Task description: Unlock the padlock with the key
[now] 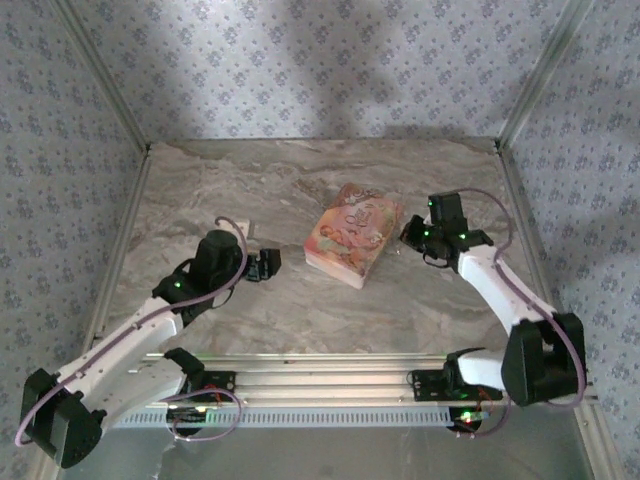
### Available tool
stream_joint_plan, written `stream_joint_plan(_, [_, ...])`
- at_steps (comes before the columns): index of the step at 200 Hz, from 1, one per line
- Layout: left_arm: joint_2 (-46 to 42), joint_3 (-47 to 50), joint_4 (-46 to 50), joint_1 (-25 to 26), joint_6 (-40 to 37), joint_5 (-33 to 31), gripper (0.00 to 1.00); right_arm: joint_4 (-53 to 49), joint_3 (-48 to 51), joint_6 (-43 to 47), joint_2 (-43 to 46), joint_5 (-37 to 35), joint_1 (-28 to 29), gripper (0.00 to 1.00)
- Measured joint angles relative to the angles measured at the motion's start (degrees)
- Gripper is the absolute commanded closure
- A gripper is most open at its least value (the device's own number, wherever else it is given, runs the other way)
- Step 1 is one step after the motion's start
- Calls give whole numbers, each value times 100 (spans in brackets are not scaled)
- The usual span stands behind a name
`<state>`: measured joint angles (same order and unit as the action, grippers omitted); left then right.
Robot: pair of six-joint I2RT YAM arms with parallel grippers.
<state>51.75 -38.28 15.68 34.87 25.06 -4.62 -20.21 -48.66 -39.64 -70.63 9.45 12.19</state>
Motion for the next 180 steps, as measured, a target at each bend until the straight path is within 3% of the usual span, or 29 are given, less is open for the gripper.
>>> stream_joint_plan(30, [-50, -481, 529, -125, -109, -435, 2, -90, -15, -157, 391, -136, 339, 100])
stream_joint_plan(60, [-120, -721, 1091, -348, -170, -767, 2, -96, -315, -404, 48, -304, 1335, 100])
stream_joint_plan(118, [-197, -754, 1742, -662, -59, -826, 2, 352, -2540, -557, -2538, -199, 3287, 100])
stream_joint_plan(180, [-752, -433, 2015, -715, 223, -824, 2, 459, -4454, -525, -4784, 162, 3904, 95])
